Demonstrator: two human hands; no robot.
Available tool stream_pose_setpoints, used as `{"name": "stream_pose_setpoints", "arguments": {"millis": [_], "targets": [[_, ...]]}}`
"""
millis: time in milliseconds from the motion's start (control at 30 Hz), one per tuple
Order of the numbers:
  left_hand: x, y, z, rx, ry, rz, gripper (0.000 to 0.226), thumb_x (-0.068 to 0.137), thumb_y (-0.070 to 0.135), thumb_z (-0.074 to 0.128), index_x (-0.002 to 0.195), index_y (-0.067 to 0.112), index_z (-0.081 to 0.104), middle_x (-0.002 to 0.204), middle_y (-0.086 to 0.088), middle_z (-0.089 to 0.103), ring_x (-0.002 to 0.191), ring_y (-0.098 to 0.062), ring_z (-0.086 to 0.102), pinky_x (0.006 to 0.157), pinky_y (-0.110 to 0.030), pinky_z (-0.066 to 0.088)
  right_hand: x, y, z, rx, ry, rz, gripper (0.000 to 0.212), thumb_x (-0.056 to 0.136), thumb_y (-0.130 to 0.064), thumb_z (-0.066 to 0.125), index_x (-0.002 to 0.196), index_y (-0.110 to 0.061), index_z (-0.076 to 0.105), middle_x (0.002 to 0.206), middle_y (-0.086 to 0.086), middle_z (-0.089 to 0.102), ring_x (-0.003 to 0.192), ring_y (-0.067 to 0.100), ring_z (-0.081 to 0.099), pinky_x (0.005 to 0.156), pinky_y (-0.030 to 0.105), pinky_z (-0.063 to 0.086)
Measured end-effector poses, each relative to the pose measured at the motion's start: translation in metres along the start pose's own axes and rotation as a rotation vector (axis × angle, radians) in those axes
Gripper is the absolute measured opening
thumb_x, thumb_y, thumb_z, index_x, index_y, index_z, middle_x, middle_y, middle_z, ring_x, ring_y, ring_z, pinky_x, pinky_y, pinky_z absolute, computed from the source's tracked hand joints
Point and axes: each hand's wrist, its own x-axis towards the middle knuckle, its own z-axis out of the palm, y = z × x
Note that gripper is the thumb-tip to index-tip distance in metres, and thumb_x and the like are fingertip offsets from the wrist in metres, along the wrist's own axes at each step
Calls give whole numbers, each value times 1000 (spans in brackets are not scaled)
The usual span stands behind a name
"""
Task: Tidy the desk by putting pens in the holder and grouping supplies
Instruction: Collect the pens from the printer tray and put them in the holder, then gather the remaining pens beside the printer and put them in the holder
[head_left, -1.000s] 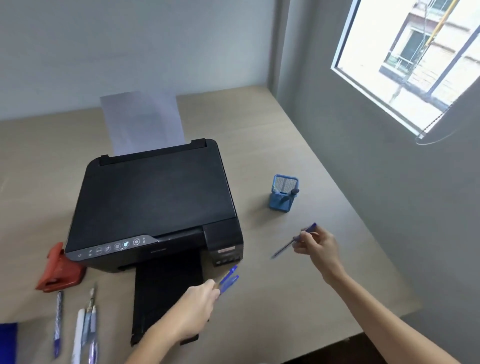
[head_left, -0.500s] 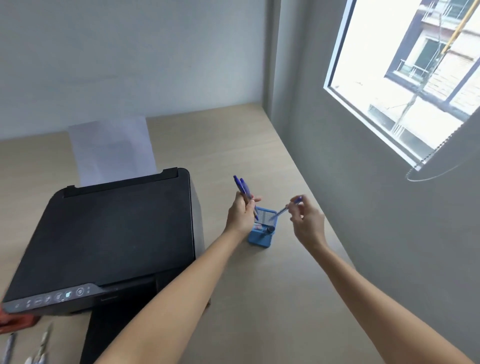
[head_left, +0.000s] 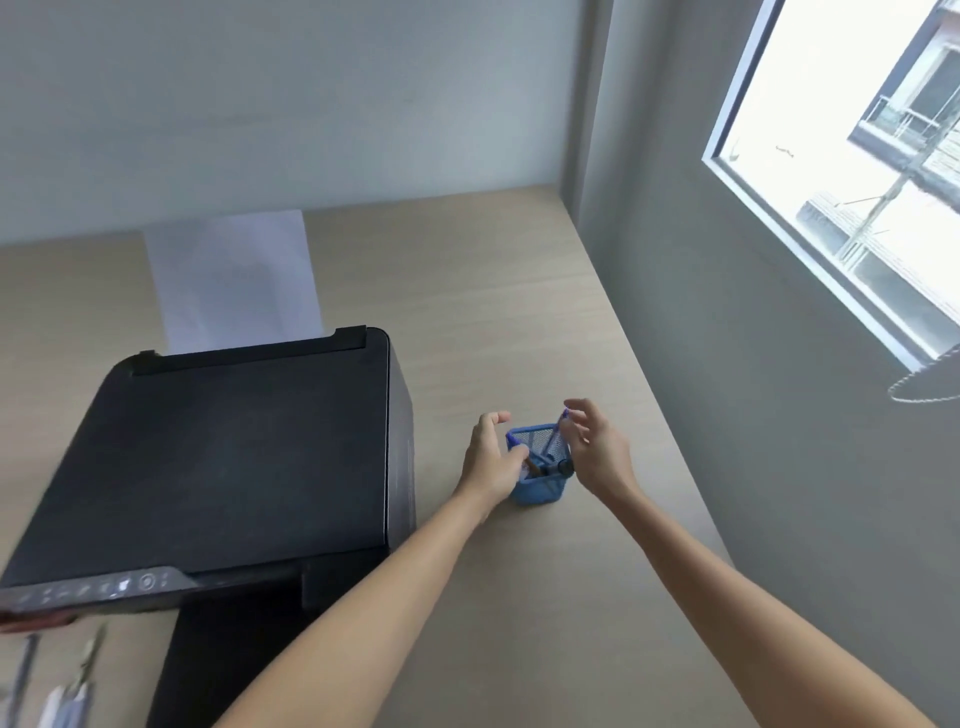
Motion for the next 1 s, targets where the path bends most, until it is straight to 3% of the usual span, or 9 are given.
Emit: {"name": "stream_pose_setpoints", "arguments": {"millis": [100, 233, 333, 400, 567, 633, 733, 900, 1000], "targets": [[-28, 13, -25, 8, 109, 165, 44, 91, 14, 57, 133, 13, 44, 142, 1, 46, 132, -11, 39, 104, -19, 29, -8, -23, -6, -48, 87, -105, 28, 95, -18, 50, 122, -12, 55, 124, 8, 66, 114, 27, 61, 89, 33, 45], [-84, 19, -76, -165, 137, 372, 33, 92, 11, 58, 124, 18, 51, 132, 6, 54, 127, -1, 46, 110, -32, 41, -37, -69, -5, 8, 165, -278, 23, 94, -15, 53, 116, -12, 60, 116, 7, 68, 102, 24, 64, 87, 28, 46], [-132, 3, -128, -239, 251, 457, 27, 92, 8, 57, 118, 13, 57, 123, 2, 61, 120, -6, 56, 99, -23, 50, -67, -112, 13, 74, 155, -393, 18, 94, -12, 53, 108, -11, 63, 102, 3, 68, 92, 17, 63, 82, 19, 48], [-158, -29, -164, -244, 379, 448, 23, 92, 5, 57, 114, 12, 59, 115, 2, 65, 113, -9, 61, 94, -19, 52, -92, -139, 37, 81, 102, -472, 15, 94, -12, 53, 104, -12, 64, 95, 0, 68, 87, 15, 63, 73, 3, 45], [-209, -151, -259, -159, 693, 190, 14, 93, 11, 56, 106, 14, 62, 105, 4, 69, 98, -6, 65, 83, -15, 53, -153, -191, 131, 53, -137, -581, 11, 93, -17, 55, 100, -22, 63, 82, -7, 69, 69, 2, 64, 62, 9, 44], [-212, -184, -278, -72, 739, 51, 18, 93, 10, 55, 109, 11, 63, 105, 1, 69, 95, -6, 64, 85, -21, 54, -167, -201, 146, 91, -212, -596, 12, 92, -14, 55, 97, -21, 62, 81, -7, 69, 69, 3, 66, 62, 19, 49], [-229, -251, -332, 7, 829, -171, 19, 92, 9, 56, 109, 7, 63, 105, -6, 69, 96, -18, 64, 80, -25, 48, -209, -221, 212, 48, -338, -685, 11, 92, -12, 56, 95, -18, 64, 78, -8, 69, 68, 10, 67, 61, 16, 51], [-225, -317, -394, 236, 787, -384, 20, 88, 9, 57, 106, 2, 62, 102, -15, 68, 92, -29, 64, 69, -31, 45, -266, -230, 309, -75, -592, -780, 8, 91, -10, 55, 93, -12, 63, 71, 1, 67, 58, 16, 61, 55, 24, 48], [-216, -340, -412, 396, 647, -440, 29, 88, 17, 58, 112, 1, 58, 114, -17, 62, 105, -32, 59, 84, -37, 48, -284, -217, 360, -193, -733, -714, 8, 91, -12, 53, 92, -11, 61, 71, 2, 66, 55, 13, 53, 54, 27, 45]]}}
